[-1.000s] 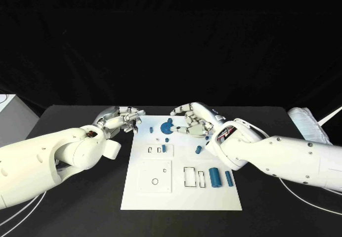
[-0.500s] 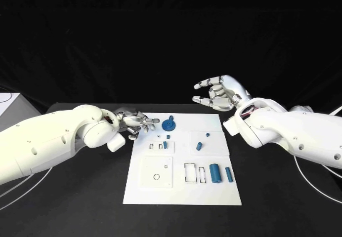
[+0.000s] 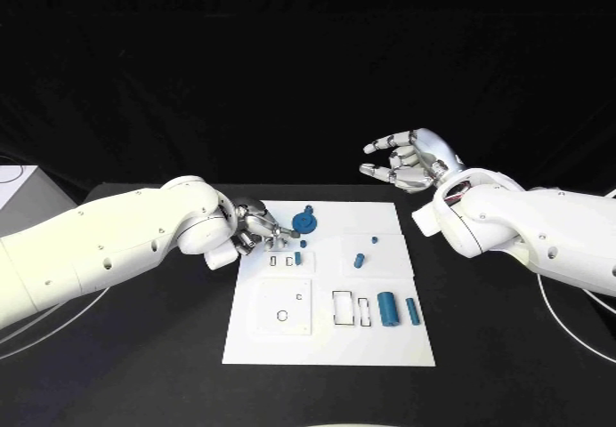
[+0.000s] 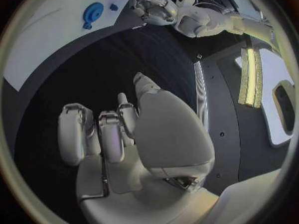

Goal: Assemble the parts on the task board

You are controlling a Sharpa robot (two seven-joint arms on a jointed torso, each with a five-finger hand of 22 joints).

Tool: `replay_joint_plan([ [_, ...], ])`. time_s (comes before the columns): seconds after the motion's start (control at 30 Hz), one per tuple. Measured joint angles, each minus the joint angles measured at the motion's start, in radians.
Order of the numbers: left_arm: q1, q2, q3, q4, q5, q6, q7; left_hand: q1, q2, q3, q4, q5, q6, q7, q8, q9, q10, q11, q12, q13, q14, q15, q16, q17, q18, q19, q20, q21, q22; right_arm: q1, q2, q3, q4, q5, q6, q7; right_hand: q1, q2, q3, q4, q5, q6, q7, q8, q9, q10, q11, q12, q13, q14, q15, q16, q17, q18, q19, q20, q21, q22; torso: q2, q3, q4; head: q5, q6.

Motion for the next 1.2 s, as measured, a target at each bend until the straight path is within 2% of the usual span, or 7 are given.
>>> replay_joint_plan([
  [0.07, 0.006, 0.015, -0.005, -0.008, -0.018, 0.005, -0.013, -0.009, 0.002, -0.005, 0.0, 0.0, 0.0, 0.0, 0.0, 0.002, 0.0, 0.0, 0.0, 0.003, 0.0, 0.0, 0.0, 0.0, -0.015, 0.0, 0.0, 0.0, 0.002, 0.0, 0.001, 0.0, -0.001, 0.002, 0.003, -0.006, 0.0, 0.0, 0.0, 0.0, 0.0, 0.0, 0.0, 0.004, 0.0, 0.0, 0.0, 0.0, 0.0, 0.0, 0.0, 0.0, 0.0, 0.0, 0.0, 0.0, 0.0, 0.0, 0.0, 0.0, 0.0002, 0.0, 0.0],
  [0.2, 0.015, 0.041, -0.013, -0.021, -0.041, 0.013, -0.031, -0.012, 0.005, -0.005, 0.0, 0.0, -0.002, -0.002, 0.005, 0.004, 0.0, 0.0, 0.005, 0.008, 0.0, 0.0, 0.0, 0.0, -0.015, 0.0, 0.0, 0.0, 0.002, 0.0, 0.004, -0.002, -0.003, 0.005, 0.007, -0.016, 0.0, 0.0, 0.0, 0.0, 0.005, 0.0, 0.0, 0.004, 0.0, 0.0, 0.0, 0.0, 0.0, 0.0, 0.0, -0.004, 0.0, 0.0, 0.0, 0.0, 0.0, 0.0, 0.002, -0.0002, 0.0001, 0.0, -0.001],
  [0.37, 0.021, 0.059, -0.017, -0.035, -0.06, 0.021, -0.045, -0.009, 0.009, -0.005, 0.0, 0.0, 0.0, -0.007, 0.006, 0.01, 0.003, -0.003, 0.011, 0.011, 0.0, 0.0, 0.0, 0.0, -0.015, 0.0, 0.0, 0.004, 0.005, 0.0, 0.008, -0.002, -0.003, 0.006, 0.01, -0.025, 0.0, 0.0, 0.0, 0.0, 0.01, 0.0, 0.0, 0.004, 0.0, 0.0, 0.0, 0.0, 0.0, 0.0, 0.0, -0.004, 0.0, 0.0, 0.0, 0.0, -0.004, 0.001, 0.002, -0.0012, -0.0013, 0.002, 0.0],
  [0.6, 0.022, 0.082, -0.021, -0.052, -0.077, 0.038, -0.055, 0.005, 0.024, -0.005, 0.0, 0.0, 0.0, -0.007, 0.006, 0.015, 0.003, -0.003, 0.016, 0.017, 0.0, 0.0, 0.0, 0.0, -0.015, 0.003, -0.004, 0.004, 0.01, 0.0, 0.013, -0.004, -0.008, 0.006, 0.011, -0.036, 0.0, 0.0, 0.003, 0.003, 0.01, 0.0, 0.0, 0.004, 0.0, 0.0, 0.0, 0.0, 0.0, 0.0, 0.0, -0.004, 0.0, 0.0, 0.0, 0.0, -0.004, 0.001, 0.003, -0.0025, 0.0001, 0.0, -0.006],
  [1.2, 0.023, 0.112, -0.029, -0.085, -0.093, 0.088, -0.078, 0.006, 0.024, -0.002, -0.003, 0.0, 0.0, -0.007, 0.009, 0.017, 0.003, -0.003, 0.016, 0.016, 0.0, 0.0, 0.0, 0.0, -0.015, 0.007, 0.0, 0.008, 0.012, -0.001, 0.019, -0.006, -0.012, 0.006, 0.012, -0.046, 0.0, 0.0, 0.003, 0.003, 0.016, 0.0, 0.0, 0.004, -0.001, 0.0, 0.0, 0.0, 0.0, 0.0, 0.0, -0.004, 0.0, 0.0, 0.0, 0.0, -0.004, 0.0, 0.004, -0.0023, -0.0006, 0.0, -0.019],
])
